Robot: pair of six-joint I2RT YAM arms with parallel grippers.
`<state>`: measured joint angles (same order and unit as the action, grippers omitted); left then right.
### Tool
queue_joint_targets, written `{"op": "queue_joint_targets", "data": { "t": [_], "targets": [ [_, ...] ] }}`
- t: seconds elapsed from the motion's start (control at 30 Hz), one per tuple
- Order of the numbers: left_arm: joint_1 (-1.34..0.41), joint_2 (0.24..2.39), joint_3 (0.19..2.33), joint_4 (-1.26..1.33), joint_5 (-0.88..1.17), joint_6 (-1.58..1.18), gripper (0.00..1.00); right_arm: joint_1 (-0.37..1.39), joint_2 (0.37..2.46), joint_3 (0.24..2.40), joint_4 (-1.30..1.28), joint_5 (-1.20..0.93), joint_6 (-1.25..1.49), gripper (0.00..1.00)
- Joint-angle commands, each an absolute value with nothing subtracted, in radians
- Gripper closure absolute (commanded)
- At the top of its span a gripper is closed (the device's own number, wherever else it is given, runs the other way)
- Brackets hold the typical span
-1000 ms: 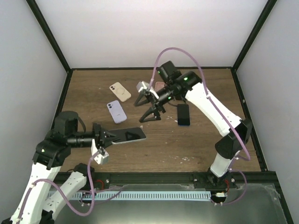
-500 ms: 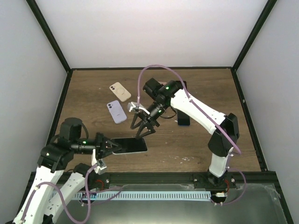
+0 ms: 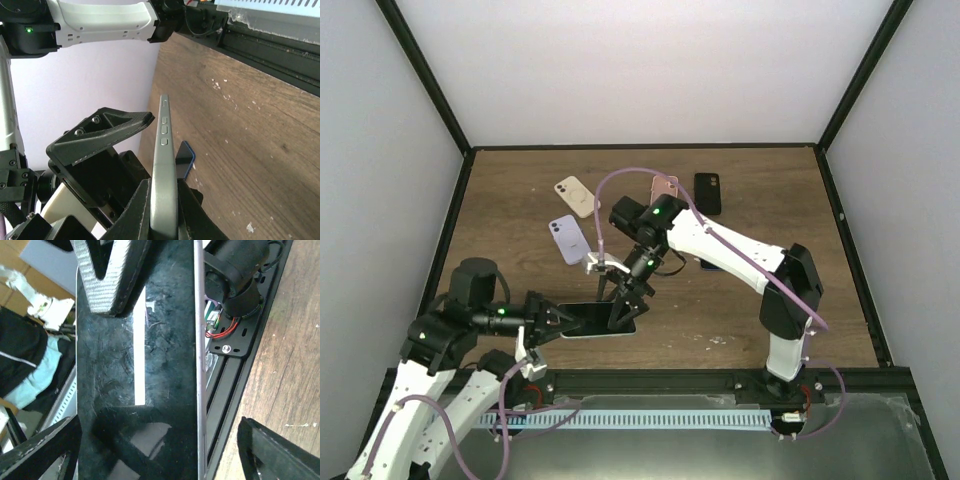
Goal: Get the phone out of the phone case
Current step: Place the phone case on the phone.
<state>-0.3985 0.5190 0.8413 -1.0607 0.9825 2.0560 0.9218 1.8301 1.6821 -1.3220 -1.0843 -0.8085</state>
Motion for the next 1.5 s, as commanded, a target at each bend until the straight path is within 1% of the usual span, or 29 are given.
{"op": "queue_joint_targets", "data": {
  "t": [0.0,0.1,0.13,0.3,0.4,0.53,0.67,0.77,0.83,0.9,1.07,1.23,1.27,1.3,1.33,1.47],
  "targets": [
    [-0.4,0.49,0.807,-0.99,1.001,2.66,1.0,0.908,1.813,1.699,-1.331,-1.141,-0.798,0.21],
    [-0.401,0.469,0.733,-0.851,0.996,2.644,1.0,0.908,1.808,1.638,-1.332,-1.198,-0.799,0.3],
    [-0.4,0.469,0.715,-0.826,0.994,2.65,1.0,0.908,1.811,1.62,-1.333,-1.209,-0.797,0.31],
    [-0.4,0.46,0.677,-0.744,0.988,2.641,1.0,0.897,1.805,1.586,-1.332,-1.273,-0.758,0.3],
    [-0.4,0.444,0.653,-0.681,0.974,2.598,1.0,0.854,1.806,1.577,-1.33,-1.338,-0.723,0.28],
    [-0.4,0.44,0.638,-0.622,0.967,2.574,1.0,0.778,1.825,1.545,-1.33,-1.437,-0.685,0.32],
    [-0.401,0.445,0.62,-0.562,0.977,2.563,1.0,0.753,1.834,1.492,-1.328,-1.456,-0.689,0.31],
    [-0.4,0.444,0.618,-0.546,0.968,2.548,1.0,0.724,1.835,1.451,-1.33,-1.49,-0.689,0.35],
    [-0.4,0.438,0.616,-0.535,0.956,2.53,1.0,0.691,1.831,1.427,-1.33,-1.517,-0.69,0.41],
    [-0.4,0.437,0.615,-0.53,0.947,2.521,1.0,0.664,1.825,1.415,-1.33,-1.539,-0.69,0.5],
    [-0.4,0.447,0.594,-0.484,0.946,2.523,1.0,0.66,1.825,1.422,-1.33,-1.562,-0.685,0.74],
    [-0.4,0.453,0.575,-0.446,0.928,2.515,1.0,0.658,1.835,1.425,-1.33,-1.57,-0.68,0.93],
    [-0.4,0.452,0.572,-0.437,0.919,2.505,0.97,0.656,1.837,1.427,-1.33,-1.573,-0.678,0.97],
    [-0.401,0.45,0.568,-0.425,0.908,2.493,0.92,0.652,1.836,1.431,-1.329,-1.576,-0.678,0.99],
    [-0.4,0.45,0.565,-0.417,0.896,2.484,0.86,0.646,1.838,1.433,-1.33,-1.581,-0.678,0.99],
    [-0.4,0.448,0.546,-0.351,0.839,2.413,0.57,0.597,1.838,1.453,-1.327,-1.602,-0.678,0.99]
  ]
}}
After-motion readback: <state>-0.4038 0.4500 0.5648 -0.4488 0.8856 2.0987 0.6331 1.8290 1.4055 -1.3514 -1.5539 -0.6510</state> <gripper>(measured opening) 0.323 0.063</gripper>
